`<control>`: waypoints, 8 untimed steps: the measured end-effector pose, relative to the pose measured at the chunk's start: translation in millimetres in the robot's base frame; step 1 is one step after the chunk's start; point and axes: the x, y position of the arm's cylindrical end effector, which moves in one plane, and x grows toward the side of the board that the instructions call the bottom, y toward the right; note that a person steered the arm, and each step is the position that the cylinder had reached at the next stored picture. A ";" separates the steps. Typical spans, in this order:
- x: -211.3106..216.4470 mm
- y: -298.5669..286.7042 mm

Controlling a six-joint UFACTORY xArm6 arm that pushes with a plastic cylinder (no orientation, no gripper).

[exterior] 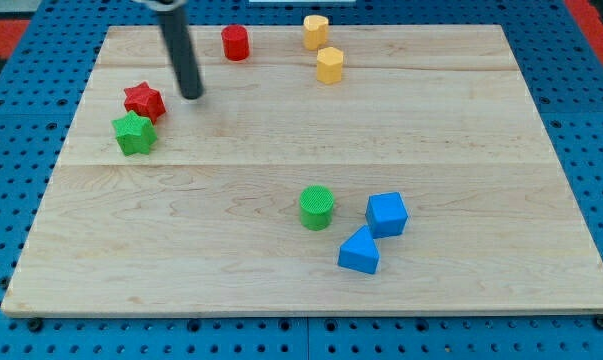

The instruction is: Add red circle into the red star

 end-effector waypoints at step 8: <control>-64.0 -36.6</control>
